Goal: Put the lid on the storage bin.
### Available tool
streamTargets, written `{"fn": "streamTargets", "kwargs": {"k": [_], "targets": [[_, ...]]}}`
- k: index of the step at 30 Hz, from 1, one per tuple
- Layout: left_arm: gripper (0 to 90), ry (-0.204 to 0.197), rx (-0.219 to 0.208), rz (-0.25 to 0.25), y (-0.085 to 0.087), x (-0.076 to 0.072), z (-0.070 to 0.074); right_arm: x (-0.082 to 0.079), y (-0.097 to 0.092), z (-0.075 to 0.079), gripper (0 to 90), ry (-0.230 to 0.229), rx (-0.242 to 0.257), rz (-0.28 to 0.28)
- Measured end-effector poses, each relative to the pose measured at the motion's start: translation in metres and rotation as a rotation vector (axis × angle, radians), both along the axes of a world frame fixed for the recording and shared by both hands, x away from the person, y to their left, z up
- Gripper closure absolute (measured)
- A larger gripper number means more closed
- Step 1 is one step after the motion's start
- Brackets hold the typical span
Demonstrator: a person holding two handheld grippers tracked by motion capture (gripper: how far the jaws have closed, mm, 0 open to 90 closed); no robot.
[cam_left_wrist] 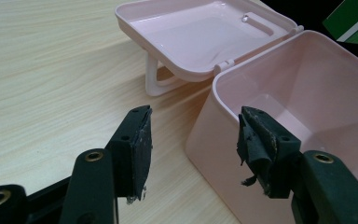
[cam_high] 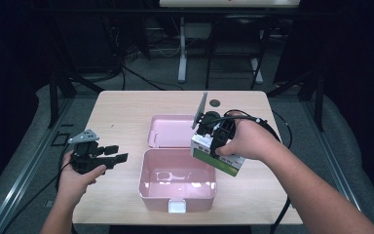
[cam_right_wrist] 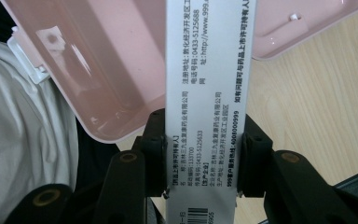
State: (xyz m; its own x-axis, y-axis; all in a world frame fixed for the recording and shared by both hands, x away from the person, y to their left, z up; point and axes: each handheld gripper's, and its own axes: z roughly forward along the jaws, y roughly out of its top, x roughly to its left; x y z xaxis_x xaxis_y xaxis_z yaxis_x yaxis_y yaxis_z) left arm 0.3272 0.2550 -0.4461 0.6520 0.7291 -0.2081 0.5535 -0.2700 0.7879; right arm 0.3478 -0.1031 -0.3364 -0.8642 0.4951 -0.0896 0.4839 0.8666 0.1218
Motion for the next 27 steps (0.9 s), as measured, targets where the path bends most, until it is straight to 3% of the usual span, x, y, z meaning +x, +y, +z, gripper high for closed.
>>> {"fn": "streamTargets", "kwargs": {"k": [16, 27], "targets": [[44.5, -0.007, -0.005, 0.003, 0.001, 0.000, 0.001, -0.010, 0.023, 0.001, 61.6, -0.005, -0.016, 0.073], [44.2, -0.007, -0.006, 0.008, 0.003, 0.000, 0.001, -0.020, 0.041, -0.002, 61.6, -0.002, -0.024, 0.156]]}}
